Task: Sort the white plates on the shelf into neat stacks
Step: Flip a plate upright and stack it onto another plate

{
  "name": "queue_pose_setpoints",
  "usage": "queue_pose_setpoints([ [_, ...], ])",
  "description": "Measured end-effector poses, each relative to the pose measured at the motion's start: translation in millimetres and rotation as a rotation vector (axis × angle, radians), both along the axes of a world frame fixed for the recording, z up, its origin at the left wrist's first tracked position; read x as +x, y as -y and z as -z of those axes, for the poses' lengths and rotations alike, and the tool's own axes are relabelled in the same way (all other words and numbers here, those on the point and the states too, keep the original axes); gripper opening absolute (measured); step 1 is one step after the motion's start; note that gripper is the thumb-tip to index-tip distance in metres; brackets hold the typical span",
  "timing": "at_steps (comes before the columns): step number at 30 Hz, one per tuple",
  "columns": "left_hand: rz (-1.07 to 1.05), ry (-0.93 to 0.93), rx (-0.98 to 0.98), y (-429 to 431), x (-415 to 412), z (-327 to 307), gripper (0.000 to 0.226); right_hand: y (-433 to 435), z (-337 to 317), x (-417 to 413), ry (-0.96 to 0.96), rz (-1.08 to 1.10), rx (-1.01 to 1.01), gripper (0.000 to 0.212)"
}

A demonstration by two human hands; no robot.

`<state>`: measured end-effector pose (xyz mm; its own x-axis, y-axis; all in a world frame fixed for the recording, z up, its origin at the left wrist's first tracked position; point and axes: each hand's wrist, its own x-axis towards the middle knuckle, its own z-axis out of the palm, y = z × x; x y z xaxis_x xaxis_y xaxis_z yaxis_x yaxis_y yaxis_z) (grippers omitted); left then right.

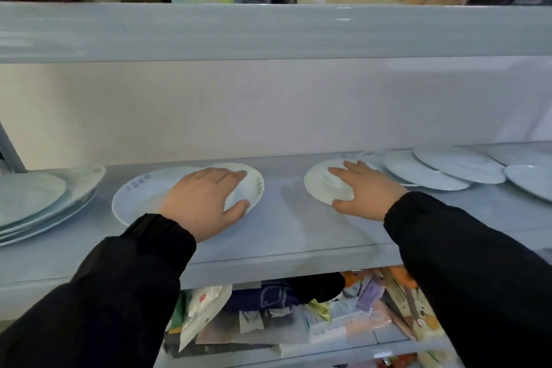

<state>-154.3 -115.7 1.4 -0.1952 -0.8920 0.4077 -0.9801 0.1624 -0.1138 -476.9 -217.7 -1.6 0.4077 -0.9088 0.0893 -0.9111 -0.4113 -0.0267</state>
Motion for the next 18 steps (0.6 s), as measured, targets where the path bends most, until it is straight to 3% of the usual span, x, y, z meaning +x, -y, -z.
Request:
queue_pose_setpoints([
  [9,0.125,0.014,0.008,31,-87,-8,0.075,-10,3,-57,0.049,0.021,-0.030,0.080],
  [18,0.120,-0.008,0.046,53,-173,-5,0.079,6,-1,-127,0.100,-0.026,-0.033,0.079],
])
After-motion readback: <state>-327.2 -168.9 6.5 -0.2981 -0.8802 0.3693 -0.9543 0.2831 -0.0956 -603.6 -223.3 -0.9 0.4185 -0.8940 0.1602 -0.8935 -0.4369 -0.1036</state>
